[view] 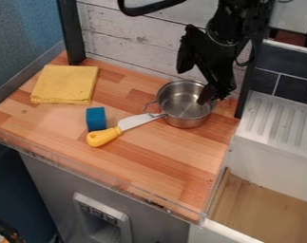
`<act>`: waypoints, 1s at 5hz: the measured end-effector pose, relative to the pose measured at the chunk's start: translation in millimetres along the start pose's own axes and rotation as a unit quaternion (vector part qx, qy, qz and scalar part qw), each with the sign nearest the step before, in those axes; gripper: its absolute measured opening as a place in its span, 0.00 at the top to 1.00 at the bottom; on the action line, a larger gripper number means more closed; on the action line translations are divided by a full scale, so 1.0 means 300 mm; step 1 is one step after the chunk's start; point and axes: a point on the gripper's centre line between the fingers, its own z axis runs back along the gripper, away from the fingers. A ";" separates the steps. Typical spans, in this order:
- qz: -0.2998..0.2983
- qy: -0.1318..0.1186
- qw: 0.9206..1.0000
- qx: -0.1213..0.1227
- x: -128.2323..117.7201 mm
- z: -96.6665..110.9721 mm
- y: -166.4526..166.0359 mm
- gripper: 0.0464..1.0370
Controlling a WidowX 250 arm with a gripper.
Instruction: He takes the knife and puts it on the underside of the table
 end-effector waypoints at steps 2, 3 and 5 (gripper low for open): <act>0.015 0.027 0.999 -0.024 -0.083 -0.051 -0.002 0.04; 0.026 0.016 0.999 -0.019 -0.128 -0.026 0.027 0.04; 0.004 0.029 0.999 -0.036 -0.297 -0.082 0.034 0.04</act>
